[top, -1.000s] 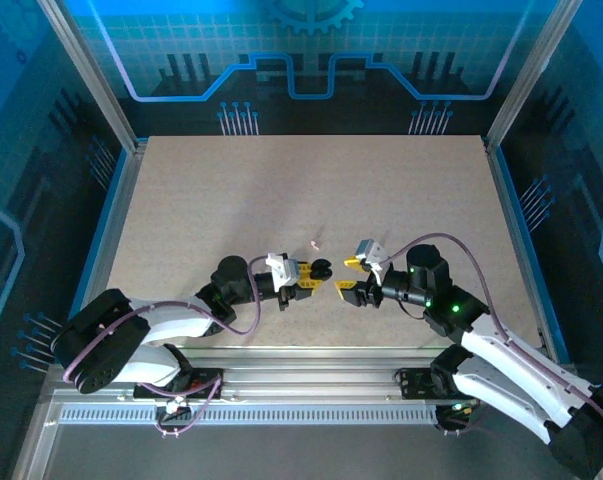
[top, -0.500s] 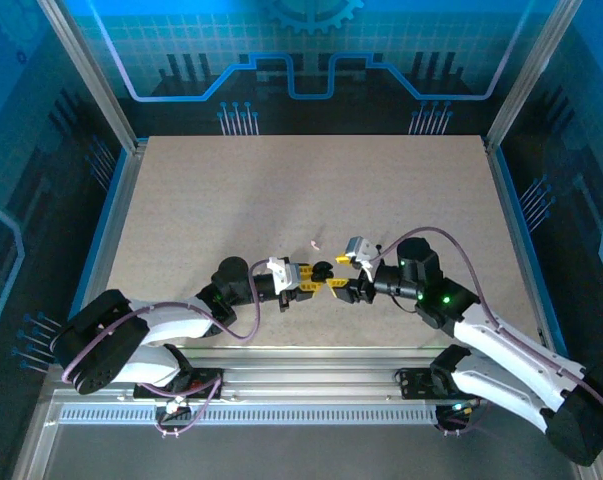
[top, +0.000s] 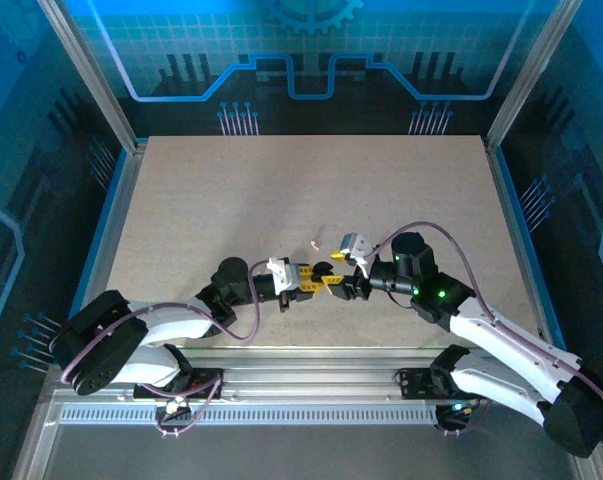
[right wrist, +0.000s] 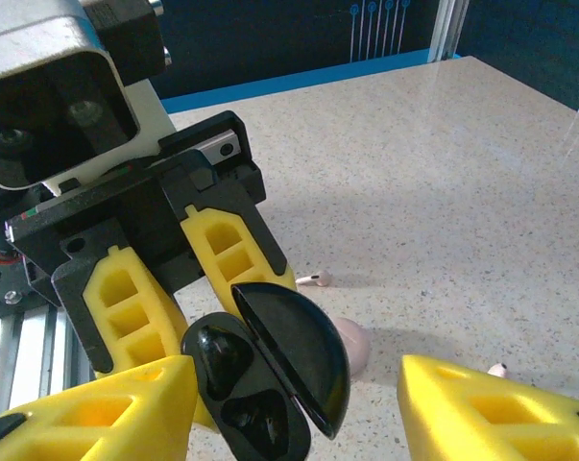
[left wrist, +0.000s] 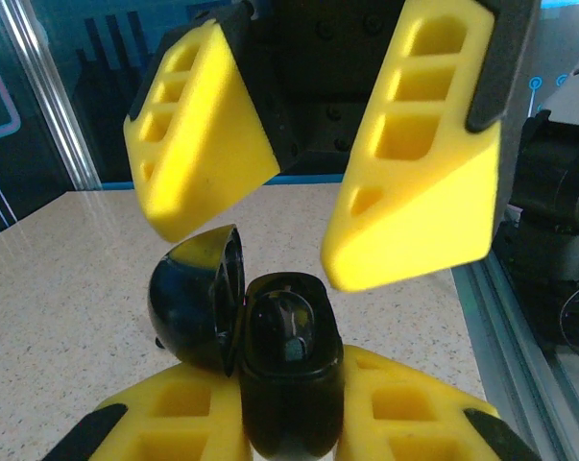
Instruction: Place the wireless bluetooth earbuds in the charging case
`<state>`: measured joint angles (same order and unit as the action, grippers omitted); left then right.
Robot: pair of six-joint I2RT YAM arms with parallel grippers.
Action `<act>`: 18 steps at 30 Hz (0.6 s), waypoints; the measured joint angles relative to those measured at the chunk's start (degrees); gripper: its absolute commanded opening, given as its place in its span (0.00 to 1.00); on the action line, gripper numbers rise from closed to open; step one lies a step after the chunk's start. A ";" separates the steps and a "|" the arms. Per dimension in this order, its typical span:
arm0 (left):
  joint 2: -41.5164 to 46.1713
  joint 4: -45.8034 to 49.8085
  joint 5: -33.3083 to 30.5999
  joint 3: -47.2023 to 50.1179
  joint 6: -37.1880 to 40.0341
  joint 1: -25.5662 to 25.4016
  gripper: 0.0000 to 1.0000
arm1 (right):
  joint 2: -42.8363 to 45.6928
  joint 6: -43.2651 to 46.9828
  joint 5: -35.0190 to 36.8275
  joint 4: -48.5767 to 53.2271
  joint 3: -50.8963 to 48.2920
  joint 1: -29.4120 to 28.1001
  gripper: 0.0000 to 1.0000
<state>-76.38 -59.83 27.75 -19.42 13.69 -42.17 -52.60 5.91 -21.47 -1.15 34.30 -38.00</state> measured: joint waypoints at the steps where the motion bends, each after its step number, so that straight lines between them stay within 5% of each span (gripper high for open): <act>1: 0.00 0.00 0.02 0.00 0.02 -0.02 0.15 | -0.26 0.00 0.17 -0.02 0.02 -0.11 0.58; 18: 0.96 2.03 -2.01 0.00 0.39 -0.15 0.15 | -2.05 0.37 2.34 0.39 1.20 -0.70 0.61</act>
<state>-75.42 -57.80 25.74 -19.42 14.09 -42.33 -54.65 6.28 -19.14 -0.75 35.51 -38.70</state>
